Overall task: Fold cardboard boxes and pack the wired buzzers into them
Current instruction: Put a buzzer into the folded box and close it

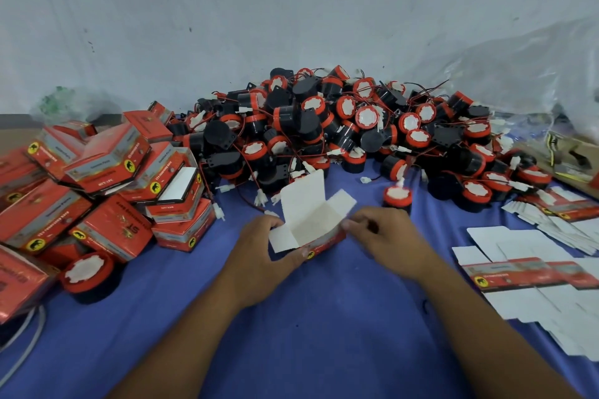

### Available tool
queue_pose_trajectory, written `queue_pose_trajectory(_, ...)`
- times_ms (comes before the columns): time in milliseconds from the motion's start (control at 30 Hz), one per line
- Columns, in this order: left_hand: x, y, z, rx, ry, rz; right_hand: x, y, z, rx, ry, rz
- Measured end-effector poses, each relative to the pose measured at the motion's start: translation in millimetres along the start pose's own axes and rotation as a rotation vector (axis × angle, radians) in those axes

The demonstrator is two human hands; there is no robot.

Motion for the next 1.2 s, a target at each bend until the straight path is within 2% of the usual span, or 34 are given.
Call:
queue_pose_trajectory(67,1.0,-0.8,1.0,-0.016,0.005,0.043,19.2,1.6,-3.7,0.021,-0.368,-0.001)
queue_pose_trajectory(133,2.2,-1.9,1.9,-0.026,0.015,0.061,25.7,-0.9,3.2,-0.099,-0.662,-0.03)
queue_pose_trajectory(167,2.3,-2.3,1.6,-0.03,0.016,0.057,24.8,-2.1,8.4,-0.199,-0.713,-0.037)
queue_pose_trajectory(233,1.7,-2.4,0.8,-0.031,0.014,0.044,14.0,-3.4,15.7,-0.362,-0.573,-0.082)
queue_pose_trajectory(267,1.4,-2.3,0.9,-0.031,0.017,0.041,6.7,-4.2,16.9,-0.369,-0.367,-0.13)
queue_pose_trajectory(333,1.3,-1.8,1.7,-0.027,0.031,0.032,-7.8,-4.3,12.2,-0.168,-0.004,-0.22)
queue_pose_trajectory(400,1.0,-1.1,2.2,-0.009,0.051,0.026,-10.9,-2.4,4.8,0.05,0.039,-0.289)
queue_pose_trajectory(533,2.8,-0.6,3.6,-0.013,0.085,0.058,-1.7,1.3,7.1,0.092,0.277,-0.307)
queue_pose_trajectory(667,4.8,-1.7,2.7,-0.035,0.135,0.066,0.2,12.0,10.7,0.364,0.413,-0.394)
queue_pose_trajectory(733,4.7,-1.5,3.4,-0.031,0.153,0.044,2.5,11.8,11.0,0.428,0.372,-0.285)
queue_pose_trajectory(800,3.0,-2.1,3.7,-0.038,0.122,0.006,7.4,10.3,14.1,0.372,0.207,-0.156)
queue_pose_trajectory(933,1.9,-2.7,4.2,-0.046,0.12,-0.021,21.4,6.8,19.6,0.164,-0.415,-0.126)
queue_pose_trajectory(1033,-4.3,1.5,3.2,0.049,0.117,-0.06,29.6,3.1,8.3,-0.044,-0.608,-0.01)
queue_pose_trajectory(1067,-7.3,2.7,3.2,0.074,0.125,-0.081,30.5,3.1,1.6,-0.119,-0.551,0.009)
queue_pose_trajectory(1200,-12.7,3.4,2.6,0.1,0.151,-0.163,31.2,5.0,-22.8,-0.283,0.056,0.05)
Point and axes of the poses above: each hand's wrist, its own y-axis away from the middle knuckle, its own z-axis out of the back of the hand, x = y × z, the point moved 2 cm from there along -y, towards the middle knuckle, and after that the axes turned 10 degrees about -y, right-handed, at the moved point
